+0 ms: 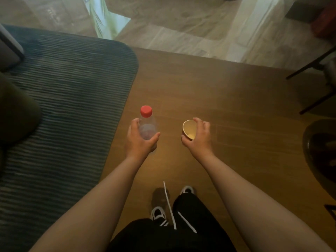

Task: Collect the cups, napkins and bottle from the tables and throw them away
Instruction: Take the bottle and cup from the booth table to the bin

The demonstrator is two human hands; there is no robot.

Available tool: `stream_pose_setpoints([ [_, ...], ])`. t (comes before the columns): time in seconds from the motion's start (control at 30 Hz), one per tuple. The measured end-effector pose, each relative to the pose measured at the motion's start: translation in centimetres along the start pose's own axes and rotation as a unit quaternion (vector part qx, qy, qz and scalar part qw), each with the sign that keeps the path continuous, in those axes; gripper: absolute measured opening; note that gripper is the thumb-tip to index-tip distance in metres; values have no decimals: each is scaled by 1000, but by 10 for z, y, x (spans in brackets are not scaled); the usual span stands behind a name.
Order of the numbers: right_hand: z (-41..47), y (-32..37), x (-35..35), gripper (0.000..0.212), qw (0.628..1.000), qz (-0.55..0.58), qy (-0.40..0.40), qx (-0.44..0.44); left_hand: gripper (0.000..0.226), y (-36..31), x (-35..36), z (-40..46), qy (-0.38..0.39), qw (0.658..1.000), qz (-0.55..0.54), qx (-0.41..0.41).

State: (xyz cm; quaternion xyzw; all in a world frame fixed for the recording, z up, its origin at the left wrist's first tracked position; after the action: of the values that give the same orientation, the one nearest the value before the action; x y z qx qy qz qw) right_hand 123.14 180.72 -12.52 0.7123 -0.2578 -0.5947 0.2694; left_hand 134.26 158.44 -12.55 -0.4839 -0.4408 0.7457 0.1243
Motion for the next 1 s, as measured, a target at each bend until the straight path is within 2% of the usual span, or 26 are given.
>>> stream_pose_setpoints([
  [0.23, 143, 22, 11, 69, 1000, -8, 17, -1, 77, -4, 57, 132, -5, 1000, -5, 3],
  [0.53, 365, 84, 3, 69, 998, -42, 40, -38, 74, -31, 117, 320, -59, 998, 13, -20],
  [0.77, 473, 121, 23, 69, 996, -44, 68, -49, 73, -29, 135, 418, -83, 995, 8, -59],
  [1.0, 574, 169, 82, 70, 992, -60, 94, -55, 70, 1, 144, 524, -102, 991, 10, -87],
])
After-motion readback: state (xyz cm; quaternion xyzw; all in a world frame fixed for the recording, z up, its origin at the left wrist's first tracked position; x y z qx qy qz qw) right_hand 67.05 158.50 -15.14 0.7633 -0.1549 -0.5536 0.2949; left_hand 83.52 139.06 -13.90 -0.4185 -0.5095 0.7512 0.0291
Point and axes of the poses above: each hand's wrist, its own z-axis towards the middle knuckle, its own x-axis out of the palm, y = z × x, the point moved 10 cm from there along z, towards the middle knuckle, and after that the axes turned 13 degrees about x, right-handed, at the moved point
